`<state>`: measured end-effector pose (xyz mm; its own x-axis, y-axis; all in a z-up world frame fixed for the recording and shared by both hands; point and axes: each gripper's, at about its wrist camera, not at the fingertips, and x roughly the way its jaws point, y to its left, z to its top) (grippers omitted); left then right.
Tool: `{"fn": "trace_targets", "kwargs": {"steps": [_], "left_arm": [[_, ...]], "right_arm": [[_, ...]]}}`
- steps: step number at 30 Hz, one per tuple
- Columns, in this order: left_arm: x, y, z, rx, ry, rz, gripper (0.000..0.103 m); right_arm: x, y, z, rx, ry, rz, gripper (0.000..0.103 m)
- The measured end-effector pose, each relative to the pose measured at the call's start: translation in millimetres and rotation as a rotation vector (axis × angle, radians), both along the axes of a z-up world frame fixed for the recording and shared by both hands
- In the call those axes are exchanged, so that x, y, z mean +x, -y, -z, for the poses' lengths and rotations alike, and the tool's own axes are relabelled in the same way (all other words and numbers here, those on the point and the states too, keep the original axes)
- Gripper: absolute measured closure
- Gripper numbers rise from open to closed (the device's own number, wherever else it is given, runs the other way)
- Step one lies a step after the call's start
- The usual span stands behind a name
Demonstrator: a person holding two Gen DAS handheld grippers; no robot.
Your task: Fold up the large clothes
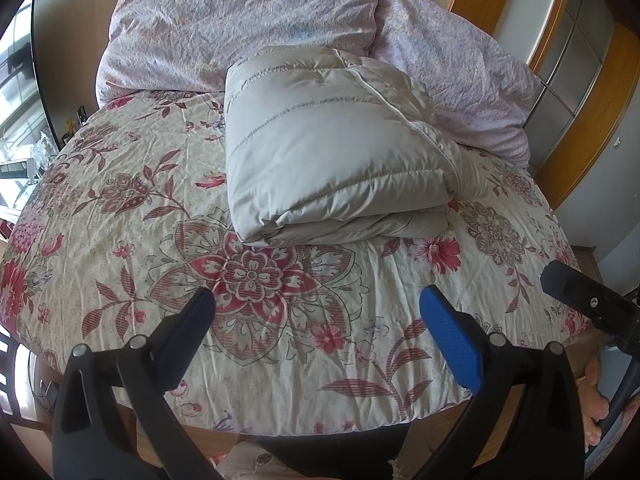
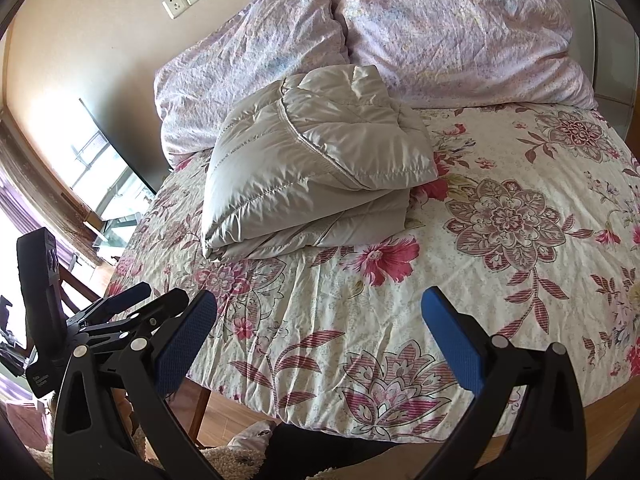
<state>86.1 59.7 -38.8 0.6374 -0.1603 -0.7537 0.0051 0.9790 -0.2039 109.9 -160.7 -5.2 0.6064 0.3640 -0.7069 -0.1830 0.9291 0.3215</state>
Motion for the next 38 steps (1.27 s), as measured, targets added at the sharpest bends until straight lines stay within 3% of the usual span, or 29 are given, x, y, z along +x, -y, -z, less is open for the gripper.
{"fn": "trace_targets", "kwargs": {"steps": [38], "left_arm": [[-1.2,2.0,-1.6,0.004,0.010,0.000,0.002]], "right_arm": [[1.2,2.5,3.9,0.004,-0.001,0.011,0.001]]}}
